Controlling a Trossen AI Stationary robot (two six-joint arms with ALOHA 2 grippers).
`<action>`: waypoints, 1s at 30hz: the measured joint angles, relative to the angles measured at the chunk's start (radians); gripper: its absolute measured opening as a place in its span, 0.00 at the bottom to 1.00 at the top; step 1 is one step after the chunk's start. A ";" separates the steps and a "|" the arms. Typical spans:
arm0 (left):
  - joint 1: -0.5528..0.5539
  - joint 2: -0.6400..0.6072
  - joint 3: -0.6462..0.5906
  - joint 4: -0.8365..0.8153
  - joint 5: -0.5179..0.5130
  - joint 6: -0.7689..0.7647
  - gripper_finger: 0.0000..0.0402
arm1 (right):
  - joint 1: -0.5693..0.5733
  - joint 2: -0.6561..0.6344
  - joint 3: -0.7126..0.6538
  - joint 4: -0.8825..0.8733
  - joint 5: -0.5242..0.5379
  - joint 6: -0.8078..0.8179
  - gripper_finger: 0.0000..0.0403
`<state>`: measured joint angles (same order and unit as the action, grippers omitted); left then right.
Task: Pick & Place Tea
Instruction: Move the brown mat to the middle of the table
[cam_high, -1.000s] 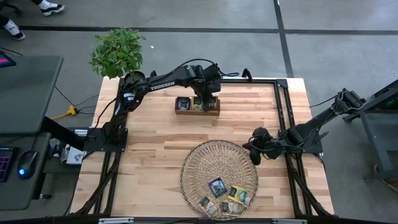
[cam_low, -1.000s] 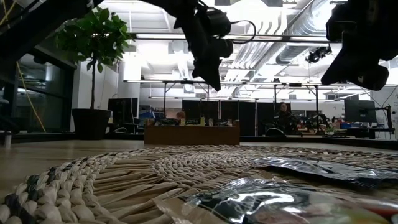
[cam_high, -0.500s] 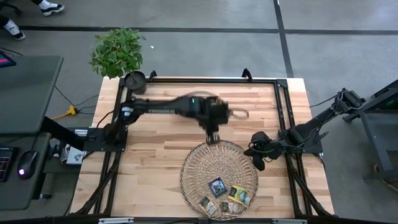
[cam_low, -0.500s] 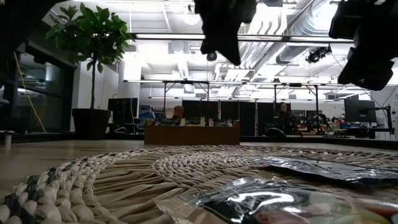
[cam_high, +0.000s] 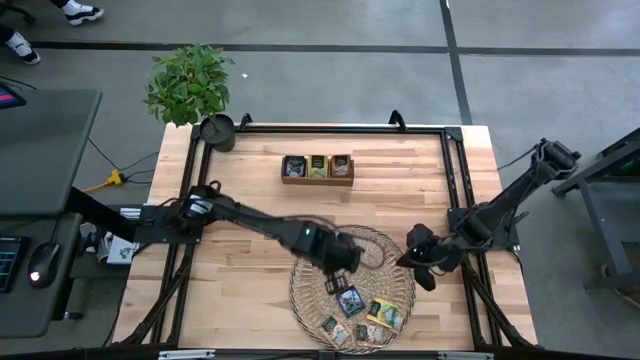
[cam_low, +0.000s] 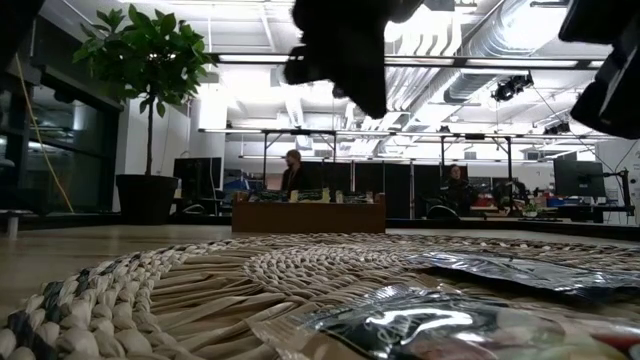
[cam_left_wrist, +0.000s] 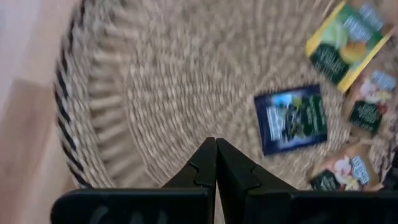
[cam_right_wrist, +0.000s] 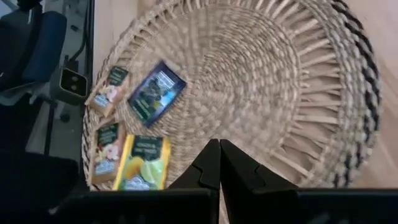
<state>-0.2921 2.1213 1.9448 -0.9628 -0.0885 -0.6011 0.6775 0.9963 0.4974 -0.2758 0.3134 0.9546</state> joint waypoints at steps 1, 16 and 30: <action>-0.016 0.000 -0.008 -0.001 -0.012 -0.021 0.00 | 0.008 0.022 0.015 0.002 0.012 0.009 0.00; -0.208 0.000 -0.195 0.000 -0.037 -0.329 0.00 | 0.010 0.484 0.296 -0.200 -0.106 0.367 0.00; -0.238 0.000 -0.338 0.217 -0.052 -0.385 0.00 | 0.010 0.608 0.327 -0.210 -0.173 0.524 0.00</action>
<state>-0.5297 2.1216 1.6066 -0.7454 -0.1406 -0.9860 0.6872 1.6047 0.8246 -0.4858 0.1404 1.4786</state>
